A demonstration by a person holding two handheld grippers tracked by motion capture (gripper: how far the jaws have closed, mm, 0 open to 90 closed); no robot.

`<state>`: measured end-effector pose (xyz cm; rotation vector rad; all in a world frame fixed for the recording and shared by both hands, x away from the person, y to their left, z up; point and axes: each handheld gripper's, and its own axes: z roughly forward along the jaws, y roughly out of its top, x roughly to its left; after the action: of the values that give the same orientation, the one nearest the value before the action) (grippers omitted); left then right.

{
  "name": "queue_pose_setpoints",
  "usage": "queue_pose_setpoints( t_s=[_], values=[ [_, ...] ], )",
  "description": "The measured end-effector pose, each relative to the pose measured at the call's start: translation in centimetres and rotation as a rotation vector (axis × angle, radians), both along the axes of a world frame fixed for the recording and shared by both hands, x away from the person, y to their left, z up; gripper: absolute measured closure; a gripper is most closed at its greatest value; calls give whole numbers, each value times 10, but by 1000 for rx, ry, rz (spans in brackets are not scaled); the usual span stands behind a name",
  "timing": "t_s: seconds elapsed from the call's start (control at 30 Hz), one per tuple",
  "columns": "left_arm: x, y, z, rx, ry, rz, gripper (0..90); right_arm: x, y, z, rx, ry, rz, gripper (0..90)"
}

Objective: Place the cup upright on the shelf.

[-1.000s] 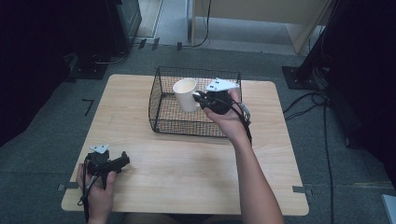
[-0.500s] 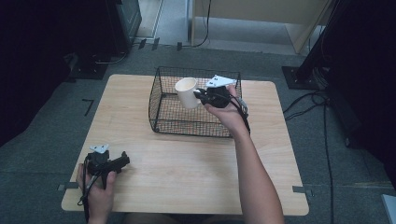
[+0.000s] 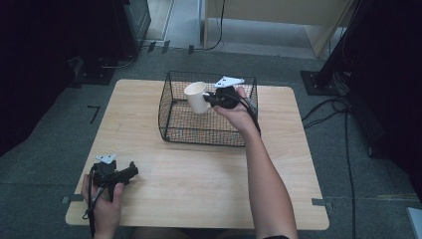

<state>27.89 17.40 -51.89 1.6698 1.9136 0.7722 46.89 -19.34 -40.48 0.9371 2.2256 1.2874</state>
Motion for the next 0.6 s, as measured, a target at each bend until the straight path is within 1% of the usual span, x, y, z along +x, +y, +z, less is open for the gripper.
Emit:
queue_pose_setpoints(
  t_s=[0.07,0.13,0.27,0.3,0.33,0.43,0.53,0.6],
  values=[
    [0,0,0,1,0,-1,12,3,1,-6,1,0,12,807],
    [0,0,0,0,-1,0,12,7,3,-12,2,10,19,807],
    [0,0,0,0,-1,0,12,14,6,-21,-7,32,15,806],
    [0,0,0,0,-1,0,12,14,6,-21,-7,32,15,806],
    [0,0,0,0,-1,0,12,15,7,-22,-24,39,20,806],
    [0,0,0,1,0,-1,12,16,8,-25,-36,44,21,806],
    [0,0,0,1,0,0,12,18,7,-28,-45,52,19,806],
    [0,0,0,1,0,0,12,17,7,-28,-41,52,21,806]
  ],
)
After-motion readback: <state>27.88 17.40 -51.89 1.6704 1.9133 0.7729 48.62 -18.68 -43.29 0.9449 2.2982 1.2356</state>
